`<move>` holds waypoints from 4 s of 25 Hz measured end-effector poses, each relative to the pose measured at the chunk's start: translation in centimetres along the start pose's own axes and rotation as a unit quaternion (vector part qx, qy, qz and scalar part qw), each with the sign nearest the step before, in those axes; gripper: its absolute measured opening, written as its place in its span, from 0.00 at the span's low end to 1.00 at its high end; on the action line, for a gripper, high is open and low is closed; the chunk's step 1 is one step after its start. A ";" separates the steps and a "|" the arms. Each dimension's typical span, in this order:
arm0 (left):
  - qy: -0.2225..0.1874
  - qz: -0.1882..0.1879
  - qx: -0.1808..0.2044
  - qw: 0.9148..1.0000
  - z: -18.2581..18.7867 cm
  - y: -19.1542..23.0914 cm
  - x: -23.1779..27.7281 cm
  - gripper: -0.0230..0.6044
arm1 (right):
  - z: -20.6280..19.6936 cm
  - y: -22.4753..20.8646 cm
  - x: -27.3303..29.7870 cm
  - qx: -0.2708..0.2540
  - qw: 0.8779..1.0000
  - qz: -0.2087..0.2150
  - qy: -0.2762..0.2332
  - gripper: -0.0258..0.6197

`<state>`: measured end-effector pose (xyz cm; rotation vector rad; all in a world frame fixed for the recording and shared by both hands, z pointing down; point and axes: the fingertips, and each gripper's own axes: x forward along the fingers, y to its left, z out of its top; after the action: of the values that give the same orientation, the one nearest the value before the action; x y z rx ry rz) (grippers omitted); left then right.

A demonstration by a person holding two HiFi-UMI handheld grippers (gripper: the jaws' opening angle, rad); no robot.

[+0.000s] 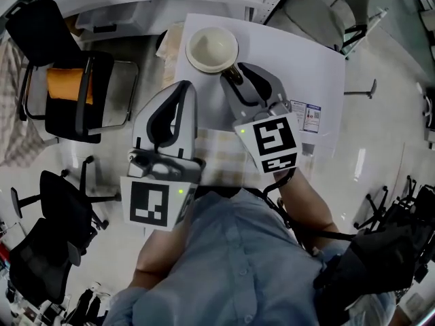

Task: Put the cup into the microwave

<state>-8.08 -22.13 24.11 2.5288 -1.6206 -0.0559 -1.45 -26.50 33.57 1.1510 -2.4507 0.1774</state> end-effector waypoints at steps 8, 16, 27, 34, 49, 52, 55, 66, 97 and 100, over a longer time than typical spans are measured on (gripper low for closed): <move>-0.001 0.001 -0.009 1.000 -0.2 0.9 0.0 0.04 | -0.3 0.1 0.4 0.006 1.000 0.001 0.010 0.14; 0.002 -0.001 -0.010 1.000 -0.4 1.0 -0.2 0.04 | -0.5 0.3 -0.4 0.025 1.000 0.003 0.003 0.13; 0.002 -0.013 -0.011 1.000 -0.3 -0.1 -0.3 0.05 | -2.0 0.8 -2.2 0.018 1.000 0.008 0.023 0.17; 0.004 -0.023 -0.013 1.000 -0.4 -0.4 -0.6 0.04 | -2.0 0.7 -2.0 0.000 1.000 -0.013 0.022 0.14; -0.013 -0.041 -0.031 0.999 0.3 -0.8 -0.9 0.04 | -2.0 0.6 -1.8 0.016 0.999 -0.011 0.036 0.13; 0.001 -0.042 -0.025 0.999 -0.2 -0.7 -1.3 0.04 | -1.7 0.6 -1.8 0.015 0.999 -0.010 0.027 0.18; -0.019 -0.047 -0.036 0.998 0.5 -0.8 -1.1 0.04 | -1.5 0.6 -1.8 0.029 0.999 -0.003 0.019 0.21; 0.012 -0.058 -0.033 0.998 -0.7 -0.5 -1.5 0.04 | -0.4 0.7 -1.9 0.029 0.999 -0.028 -0.026 0.13; 0.003 -0.074 -0.032 0.997 -1.1 -5.3 -5.4 0.04 | -3.0 1.7 -7.5 0.071 0.994 -0.067 -0.043 0.14; 0.002 -0.071 -0.031 0.997 -1.0 -4.9 -5.5 0.04 | -2.8 1.7 -7.8 0.069 0.993 -0.071 -0.068 0.14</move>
<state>-5.89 -15.03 24.23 2.5908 -1.4134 -0.1145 2.57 -19.17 32.84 1.4354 -2.4931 0.2375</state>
